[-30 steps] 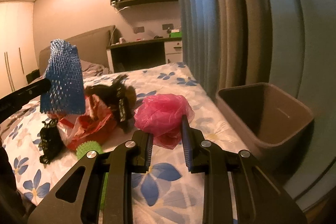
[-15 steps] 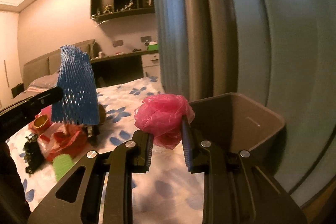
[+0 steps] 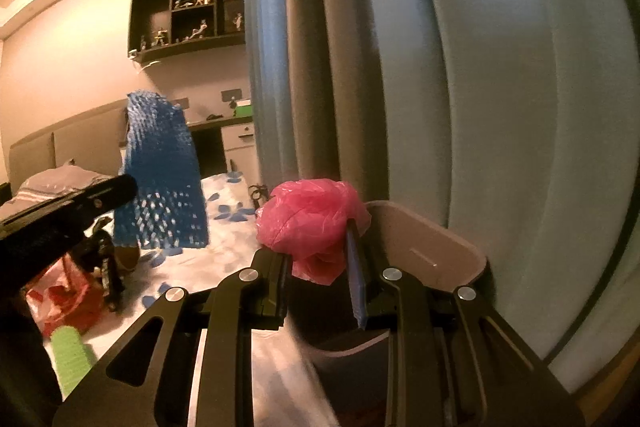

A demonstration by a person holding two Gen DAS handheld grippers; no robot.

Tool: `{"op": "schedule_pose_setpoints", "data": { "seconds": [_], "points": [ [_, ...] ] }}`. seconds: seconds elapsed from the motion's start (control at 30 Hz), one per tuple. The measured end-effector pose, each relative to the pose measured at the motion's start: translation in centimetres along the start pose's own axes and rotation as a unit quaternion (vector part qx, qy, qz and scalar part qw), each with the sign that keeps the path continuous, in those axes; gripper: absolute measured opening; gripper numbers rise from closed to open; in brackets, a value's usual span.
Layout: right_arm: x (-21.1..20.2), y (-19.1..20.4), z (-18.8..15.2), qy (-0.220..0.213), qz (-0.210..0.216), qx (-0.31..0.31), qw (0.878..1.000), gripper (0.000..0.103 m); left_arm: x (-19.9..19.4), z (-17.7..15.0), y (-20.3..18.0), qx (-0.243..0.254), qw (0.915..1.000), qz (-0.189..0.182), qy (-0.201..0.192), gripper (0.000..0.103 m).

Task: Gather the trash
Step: 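Lift the blue net and pink bag and carry both over the brown bin, then open both tools to drop the blue net and pink bag into the bin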

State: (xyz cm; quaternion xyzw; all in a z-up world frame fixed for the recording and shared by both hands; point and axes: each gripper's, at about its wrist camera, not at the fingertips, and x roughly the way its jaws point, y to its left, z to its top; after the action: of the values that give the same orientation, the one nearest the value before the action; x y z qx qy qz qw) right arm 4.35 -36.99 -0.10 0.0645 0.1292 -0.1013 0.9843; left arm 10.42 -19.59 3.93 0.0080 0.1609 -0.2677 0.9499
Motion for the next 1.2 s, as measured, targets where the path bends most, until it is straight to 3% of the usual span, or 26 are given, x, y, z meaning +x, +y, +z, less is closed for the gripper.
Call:
{"op": "schedule_pose_setpoints", "data": {
  "seconds": [0.53, 1.2],
  "points": [
    [2.1, -2.2, 0.2, -0.001, -0.019, 0.01, 1.0, 0.025, 6.0, -0.8, -2.7, 0.016, 0.9988, -0.032, 0.033, 0.005],
    [3.2, -1.9, 0.3, 0.007, -0.03, 0.016, 0.999, 0.026, 8.8, -1.5, -3.5, 0.011, 0.9961, -0.058, 0.065, 0.005]
  ]
}}
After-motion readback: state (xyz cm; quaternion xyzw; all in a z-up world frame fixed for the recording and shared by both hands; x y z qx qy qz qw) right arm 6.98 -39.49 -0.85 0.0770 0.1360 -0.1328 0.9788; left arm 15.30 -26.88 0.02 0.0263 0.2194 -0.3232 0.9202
